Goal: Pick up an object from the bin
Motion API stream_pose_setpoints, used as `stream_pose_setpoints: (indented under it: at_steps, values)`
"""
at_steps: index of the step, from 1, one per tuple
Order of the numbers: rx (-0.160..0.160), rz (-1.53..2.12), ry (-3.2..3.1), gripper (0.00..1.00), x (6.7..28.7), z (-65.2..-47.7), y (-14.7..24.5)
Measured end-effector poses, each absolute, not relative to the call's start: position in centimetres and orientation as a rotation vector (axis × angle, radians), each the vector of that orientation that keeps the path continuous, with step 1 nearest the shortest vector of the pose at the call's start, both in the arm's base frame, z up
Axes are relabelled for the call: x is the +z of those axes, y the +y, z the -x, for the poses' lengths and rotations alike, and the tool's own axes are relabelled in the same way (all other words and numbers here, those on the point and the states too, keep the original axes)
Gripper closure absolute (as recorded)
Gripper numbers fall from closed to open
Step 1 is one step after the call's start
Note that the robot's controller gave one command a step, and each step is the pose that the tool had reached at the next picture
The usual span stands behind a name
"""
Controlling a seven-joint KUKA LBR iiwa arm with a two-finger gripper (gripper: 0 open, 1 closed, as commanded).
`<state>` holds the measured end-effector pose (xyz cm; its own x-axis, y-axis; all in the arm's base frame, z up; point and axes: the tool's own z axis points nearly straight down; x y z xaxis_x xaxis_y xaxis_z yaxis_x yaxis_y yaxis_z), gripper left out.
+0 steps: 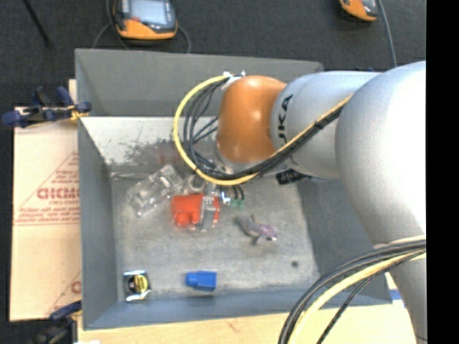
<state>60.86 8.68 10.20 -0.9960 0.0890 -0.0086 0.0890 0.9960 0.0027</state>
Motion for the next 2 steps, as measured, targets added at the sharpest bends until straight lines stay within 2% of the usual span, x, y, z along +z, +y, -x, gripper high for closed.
stream_pose_setpoints:
  at_steps: [1, 2]
  values:
    - [0.004, -0.347, 3.113, 0.0, 10.1, -61.3, 8.2]
    - [0.006, -0.611, 3.074, 0.0, 7.2, -61.5, 8.0]
